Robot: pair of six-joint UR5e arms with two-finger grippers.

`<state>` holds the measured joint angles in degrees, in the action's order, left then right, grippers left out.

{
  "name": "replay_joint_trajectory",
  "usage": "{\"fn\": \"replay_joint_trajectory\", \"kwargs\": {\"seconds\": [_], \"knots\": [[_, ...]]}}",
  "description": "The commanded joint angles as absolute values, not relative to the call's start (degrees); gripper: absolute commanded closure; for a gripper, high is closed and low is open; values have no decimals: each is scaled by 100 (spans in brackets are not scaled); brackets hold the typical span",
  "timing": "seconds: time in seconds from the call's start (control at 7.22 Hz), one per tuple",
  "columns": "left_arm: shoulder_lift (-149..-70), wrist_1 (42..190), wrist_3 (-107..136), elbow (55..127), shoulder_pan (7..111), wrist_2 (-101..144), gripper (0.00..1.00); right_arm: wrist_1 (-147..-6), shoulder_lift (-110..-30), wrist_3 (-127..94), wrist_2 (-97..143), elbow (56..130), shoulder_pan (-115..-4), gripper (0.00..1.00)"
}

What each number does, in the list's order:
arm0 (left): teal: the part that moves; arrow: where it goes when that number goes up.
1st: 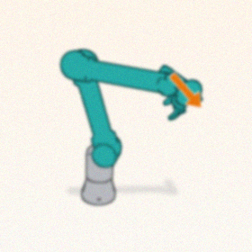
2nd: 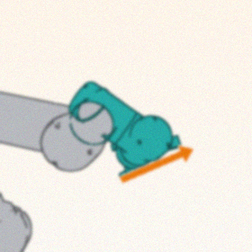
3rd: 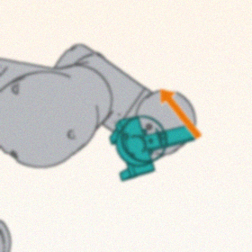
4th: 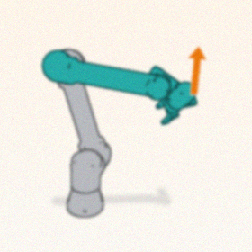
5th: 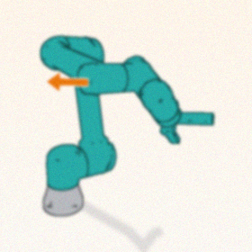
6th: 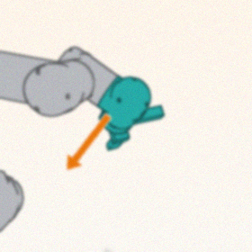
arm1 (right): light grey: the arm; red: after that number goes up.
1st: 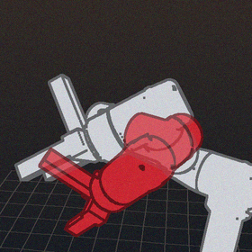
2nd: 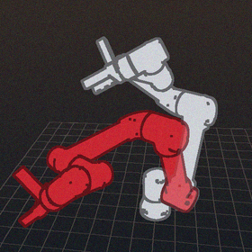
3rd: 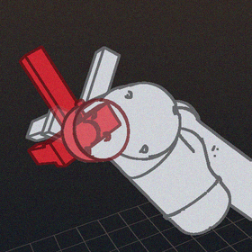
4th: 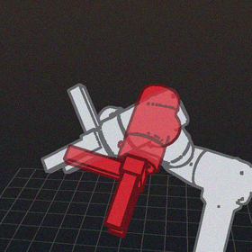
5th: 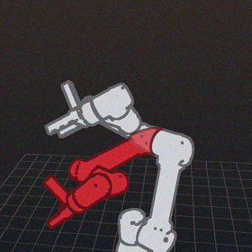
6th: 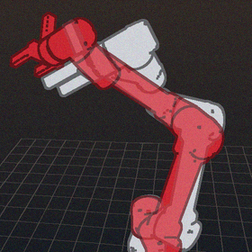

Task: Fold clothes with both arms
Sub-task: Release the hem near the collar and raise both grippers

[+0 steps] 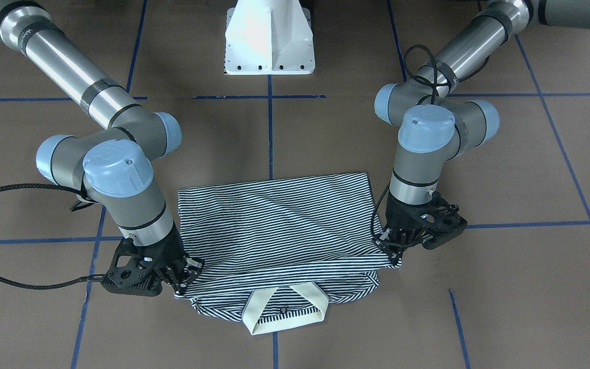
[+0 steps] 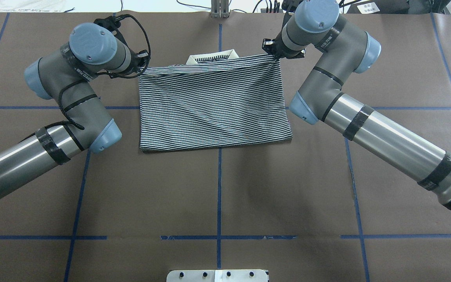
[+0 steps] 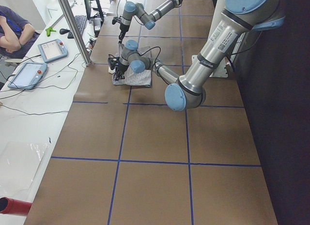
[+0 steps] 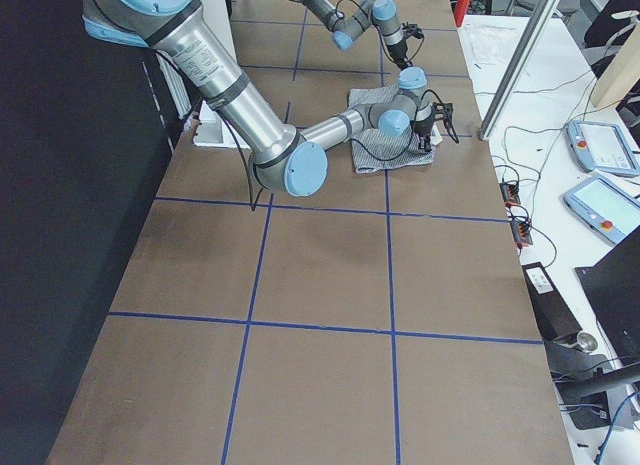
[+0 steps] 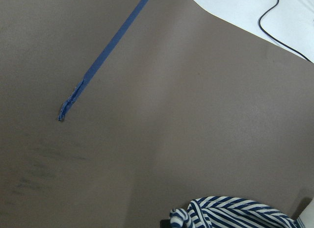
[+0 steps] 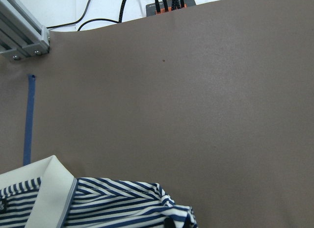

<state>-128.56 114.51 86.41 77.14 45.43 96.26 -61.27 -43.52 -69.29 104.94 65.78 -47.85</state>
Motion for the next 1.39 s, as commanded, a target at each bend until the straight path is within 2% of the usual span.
{"fn": "replay_joint_trajectory", "kwargs": {"seconds": [0.0, 0.14, 0.28, 0.42, 0.83, 1.25], "knots": [[-12893, 11452, 8657, 7708, 4535, 9624, 100, -6100, -4359, -6935, 10512, 6636, -4694, 100], [-12894, 11452, 8649, 7699, 4535, 9615, 77, -5743, -4429, -6935, 10503, 6592, -4667, 97], [-12902, 11452, 8648, 7682, 4535, 9607, 39, -5661, -4482, -6935, 10503, 6574, -4658, 23], [-12920, 11452, 8648, 7682, 4535, 9598, 0, -5651, -4491, -6943, 10520, 6574, -4667, 0], [-12920, 11452, 8631, 7673, 4535, 9598, 0, -5643, -4534, -7013, 10739, 6809, -4693, 0], [-13008, 11382, 8666, 7891, 4518, 9633, 0, -5704, -6024, -7049, 10907, 8406, -4177, 0]]}}
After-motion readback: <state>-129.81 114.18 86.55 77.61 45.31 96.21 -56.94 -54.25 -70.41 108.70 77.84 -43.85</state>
